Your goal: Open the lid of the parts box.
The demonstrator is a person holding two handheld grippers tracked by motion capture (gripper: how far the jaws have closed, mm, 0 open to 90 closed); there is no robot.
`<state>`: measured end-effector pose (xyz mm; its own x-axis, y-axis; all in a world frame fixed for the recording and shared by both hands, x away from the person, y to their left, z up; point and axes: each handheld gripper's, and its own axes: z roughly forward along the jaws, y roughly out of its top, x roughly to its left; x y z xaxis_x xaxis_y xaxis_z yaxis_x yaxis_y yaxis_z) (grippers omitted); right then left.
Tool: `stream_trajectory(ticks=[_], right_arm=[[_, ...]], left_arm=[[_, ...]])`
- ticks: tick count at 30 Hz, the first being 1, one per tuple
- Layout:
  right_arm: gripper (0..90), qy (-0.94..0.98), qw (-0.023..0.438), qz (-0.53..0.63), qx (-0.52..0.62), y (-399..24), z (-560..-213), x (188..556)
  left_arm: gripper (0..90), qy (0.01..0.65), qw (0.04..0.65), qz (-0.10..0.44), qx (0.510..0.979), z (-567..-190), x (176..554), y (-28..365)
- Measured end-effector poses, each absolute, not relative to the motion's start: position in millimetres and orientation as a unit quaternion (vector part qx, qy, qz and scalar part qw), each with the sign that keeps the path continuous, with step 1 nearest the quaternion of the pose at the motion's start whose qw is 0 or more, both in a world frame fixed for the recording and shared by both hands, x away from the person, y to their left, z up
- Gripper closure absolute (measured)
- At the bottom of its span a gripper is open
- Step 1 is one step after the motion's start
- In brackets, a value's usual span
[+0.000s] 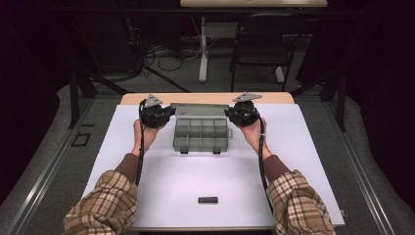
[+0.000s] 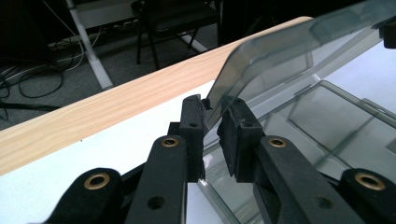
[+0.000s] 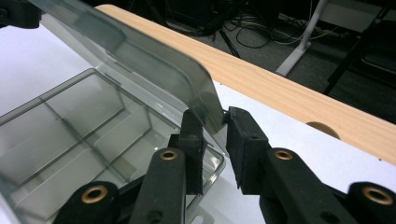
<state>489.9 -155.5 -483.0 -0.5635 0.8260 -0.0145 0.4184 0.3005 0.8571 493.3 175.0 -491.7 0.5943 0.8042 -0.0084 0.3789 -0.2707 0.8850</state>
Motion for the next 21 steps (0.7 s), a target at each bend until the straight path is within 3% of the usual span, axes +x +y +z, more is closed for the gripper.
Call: stream_trajectory(ticks=[21], right_arm=[[79.5,0.755,0.236,0.419,0.447,-150.4,-508.7,507.9]], left_arm=[[81.6,0.421,0.433,0.231,0.763,-518.4,508.9,165.8]])
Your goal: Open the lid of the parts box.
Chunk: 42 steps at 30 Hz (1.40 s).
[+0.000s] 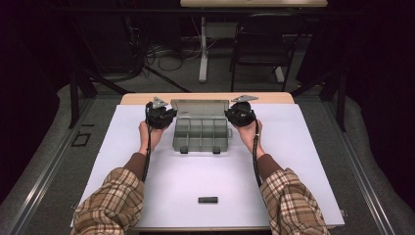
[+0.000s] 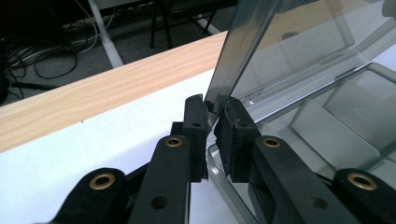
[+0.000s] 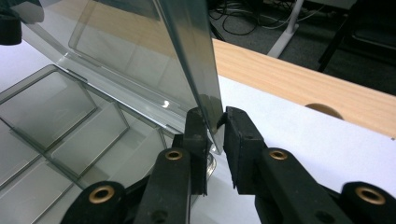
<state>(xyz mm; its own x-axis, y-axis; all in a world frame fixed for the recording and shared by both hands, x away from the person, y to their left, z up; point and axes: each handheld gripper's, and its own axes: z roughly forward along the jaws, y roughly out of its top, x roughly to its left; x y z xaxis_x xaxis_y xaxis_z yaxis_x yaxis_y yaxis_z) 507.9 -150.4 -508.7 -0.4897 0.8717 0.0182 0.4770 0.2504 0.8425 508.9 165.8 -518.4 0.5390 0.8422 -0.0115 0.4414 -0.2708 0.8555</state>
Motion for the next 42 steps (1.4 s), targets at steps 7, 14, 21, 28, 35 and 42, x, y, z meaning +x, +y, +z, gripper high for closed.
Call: stream_trajectory(ticks=[7,14,21,28,35,42], right_arm=[[80.4,0.755,0.232,0.411,0.455,-150.0,-515.9,512.2],[80.8,0.748,0.215,0.417,0.47,-152.1,-526.4,518.1],[80.9,0.748,0.209,0.416,0.473,-152.8,-530.5,521.0],[81.1,0.747,0.201,0.418,0.477,-154.2,-534.2,523.5],[81.0,0.748,0.192,0.418,0.479,-155.6,-533.6,525.7],[81.0,0.749,0.183,0.418,0.48,-156.8,-533.0,527.3]], left_arm=[[81.7,0.433,0.428,0.225,0.761,-526.3,513.9,164.1],[81.6,0.441,0.423,0.226,0.759,-531.6,517.1,161.7],[80.3,0.445,0.42,0.226,0.758,-537.1,519.4,159.9],[80.2,0.449,0.421,0.221,0.757,-540.8,520.9,159.7],[80.1,0.451,0.422,0.216,0.756,-541.8,521.3,160.4],[80.1,0.452,0.423,0.215,0.756,-541.9,521.1,160.5]])
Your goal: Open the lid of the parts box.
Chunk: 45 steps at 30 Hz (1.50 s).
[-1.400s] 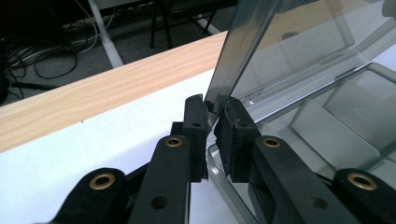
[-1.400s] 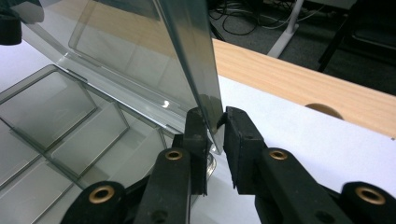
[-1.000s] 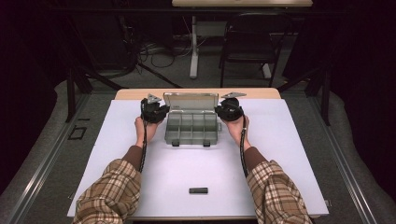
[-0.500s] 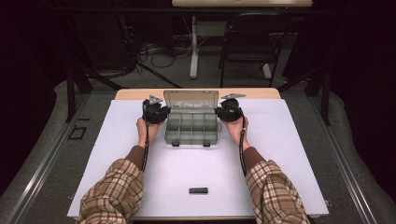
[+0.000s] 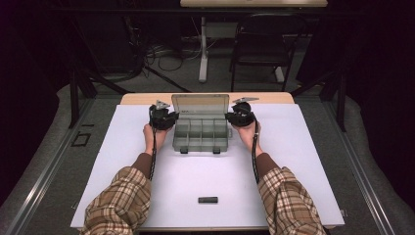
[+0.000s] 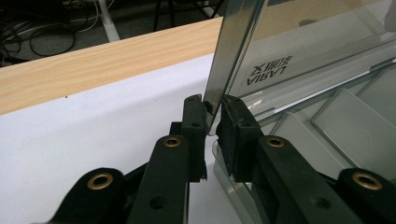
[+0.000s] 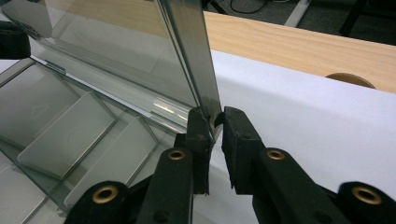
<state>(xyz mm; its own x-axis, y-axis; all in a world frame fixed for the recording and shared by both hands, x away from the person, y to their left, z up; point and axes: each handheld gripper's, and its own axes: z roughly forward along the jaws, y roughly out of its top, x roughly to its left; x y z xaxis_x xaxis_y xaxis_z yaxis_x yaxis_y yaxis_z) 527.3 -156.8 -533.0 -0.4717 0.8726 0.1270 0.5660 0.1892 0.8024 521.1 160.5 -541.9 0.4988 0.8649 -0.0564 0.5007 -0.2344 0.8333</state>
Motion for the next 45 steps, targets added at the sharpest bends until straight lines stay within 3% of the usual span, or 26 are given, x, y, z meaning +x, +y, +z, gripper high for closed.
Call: stream_trajectory(ticks=[40,45], right_arm=[[80.2,0.763,0.216,0.385,0.471,-145.3,-535.4,535.3],[78.1,0.767,0.233,0.372,0.467,-142.1,-536.2,535.8]], left_arm=[[79.5,0.446,0.401,0.25,0.76,-544.5,521.7,155.6],[72.5,0.447,0.396,0.261,0.758,-544.3,521.6,156.3]])
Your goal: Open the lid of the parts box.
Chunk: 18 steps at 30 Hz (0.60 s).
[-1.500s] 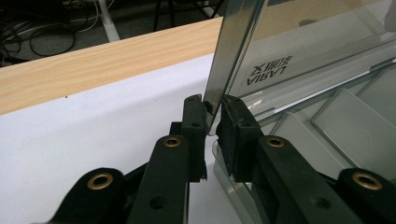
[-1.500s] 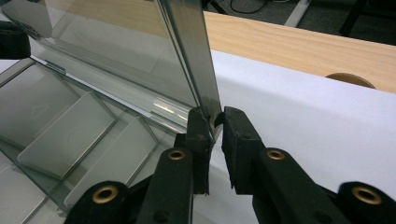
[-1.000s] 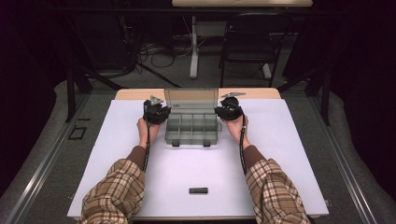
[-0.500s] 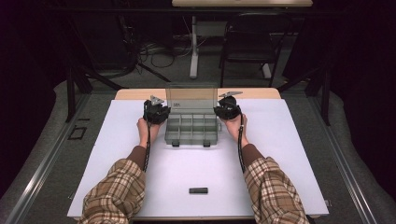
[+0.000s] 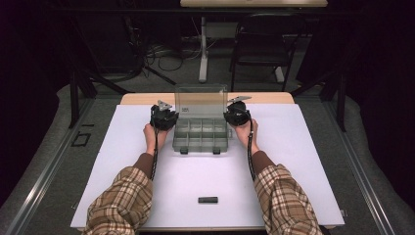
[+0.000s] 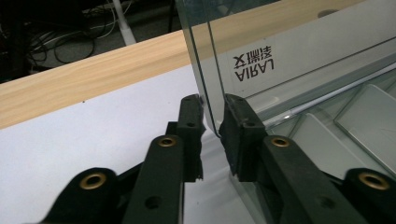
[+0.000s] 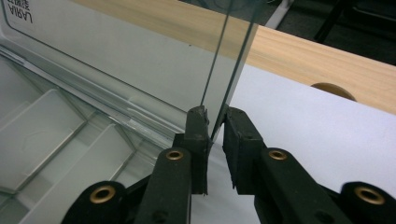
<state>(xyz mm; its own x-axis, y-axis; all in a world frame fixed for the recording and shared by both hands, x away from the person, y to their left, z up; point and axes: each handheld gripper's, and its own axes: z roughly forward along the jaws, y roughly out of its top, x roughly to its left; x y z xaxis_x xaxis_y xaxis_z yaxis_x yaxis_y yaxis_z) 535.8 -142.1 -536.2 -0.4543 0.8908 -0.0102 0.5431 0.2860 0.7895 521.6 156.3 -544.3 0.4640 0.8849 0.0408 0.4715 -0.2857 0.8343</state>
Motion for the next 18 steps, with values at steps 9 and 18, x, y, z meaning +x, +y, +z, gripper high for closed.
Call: stream_trajectory(ticks=[9,18], right_arm=[[44.0,0.772,0.226,0.384,0.454,-146.1,-526.5,528.1],[19.9,0.789,0.197,0.408,0.415,-157.0,-517.9,500.7]], left_arm=[[28.6,0.443,0.408,0.266,0.752,-531.5,513.9,164.9],[13.3,0.408,0.424,0.246,0.771,-514.4,487.8,174.6]])
